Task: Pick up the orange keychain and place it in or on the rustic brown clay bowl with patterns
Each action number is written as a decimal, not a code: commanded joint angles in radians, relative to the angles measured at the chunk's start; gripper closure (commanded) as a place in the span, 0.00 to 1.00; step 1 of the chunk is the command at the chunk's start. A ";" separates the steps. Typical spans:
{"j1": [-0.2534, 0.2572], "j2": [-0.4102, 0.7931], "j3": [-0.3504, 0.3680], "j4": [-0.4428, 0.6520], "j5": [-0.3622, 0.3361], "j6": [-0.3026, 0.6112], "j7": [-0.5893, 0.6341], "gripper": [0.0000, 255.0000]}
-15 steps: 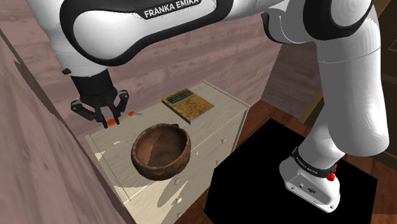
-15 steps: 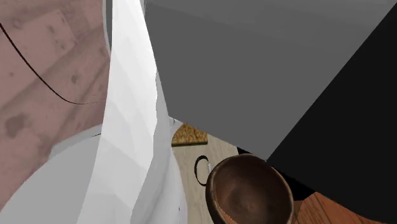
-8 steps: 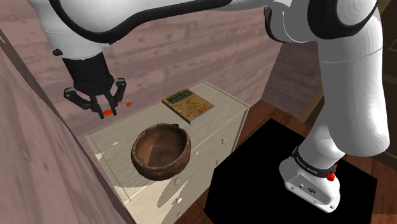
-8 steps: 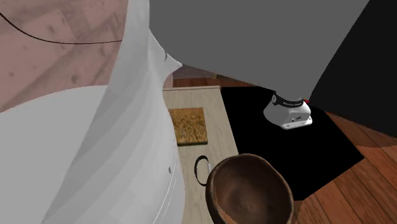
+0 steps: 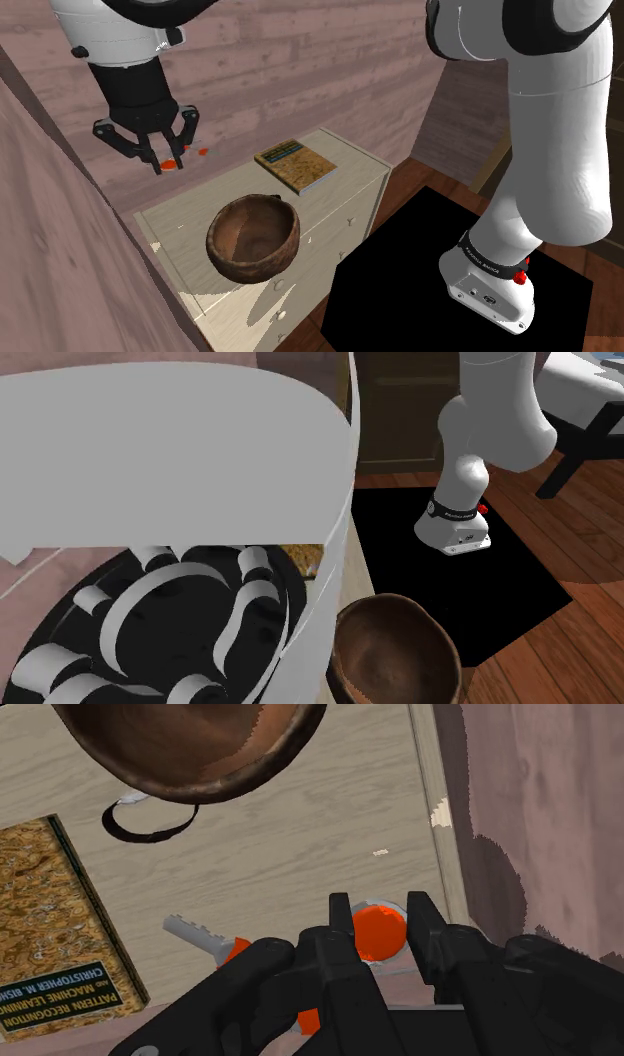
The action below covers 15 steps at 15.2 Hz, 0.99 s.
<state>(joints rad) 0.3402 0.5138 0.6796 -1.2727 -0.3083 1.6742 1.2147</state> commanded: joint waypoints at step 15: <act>-0.138 -0.551 0.108 -0.637 0.343 0.202 -0.009 1.00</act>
<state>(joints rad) 0.2021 -0.0297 0.7877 -1.8934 0.0291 1.8652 1.2063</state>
